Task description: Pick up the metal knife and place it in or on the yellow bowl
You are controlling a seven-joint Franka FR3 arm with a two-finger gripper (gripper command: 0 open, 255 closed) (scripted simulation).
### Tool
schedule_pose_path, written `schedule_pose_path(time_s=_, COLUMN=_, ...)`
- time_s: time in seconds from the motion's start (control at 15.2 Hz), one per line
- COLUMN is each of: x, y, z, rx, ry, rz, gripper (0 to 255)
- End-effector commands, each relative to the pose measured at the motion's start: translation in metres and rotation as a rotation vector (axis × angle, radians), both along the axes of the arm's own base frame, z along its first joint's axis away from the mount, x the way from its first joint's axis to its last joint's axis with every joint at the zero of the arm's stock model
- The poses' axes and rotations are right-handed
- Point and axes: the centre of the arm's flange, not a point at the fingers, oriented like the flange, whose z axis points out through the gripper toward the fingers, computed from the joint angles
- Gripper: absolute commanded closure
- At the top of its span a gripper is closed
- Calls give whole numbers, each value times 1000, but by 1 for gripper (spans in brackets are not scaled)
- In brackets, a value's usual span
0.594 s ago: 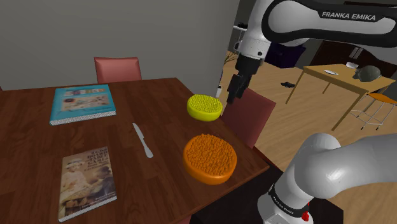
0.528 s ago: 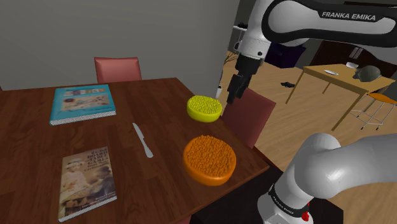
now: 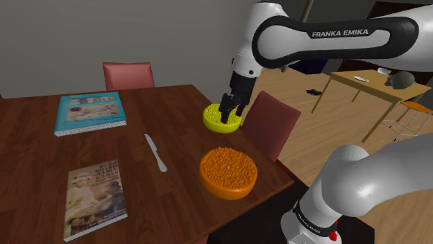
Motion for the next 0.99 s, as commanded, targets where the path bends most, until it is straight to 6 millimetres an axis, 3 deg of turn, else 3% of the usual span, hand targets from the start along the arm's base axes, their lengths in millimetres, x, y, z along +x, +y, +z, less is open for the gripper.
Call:
schedule_pose_path(time_s=0.0, x=16, y=19, z=-13, rx=-11, ry=-6, rz=-24, gripper=0)
schedule_pose_path(time_s=0.92, x=131, y=136, z=-107, rx=-92, ry=-37, rz=-182, gripper=0)
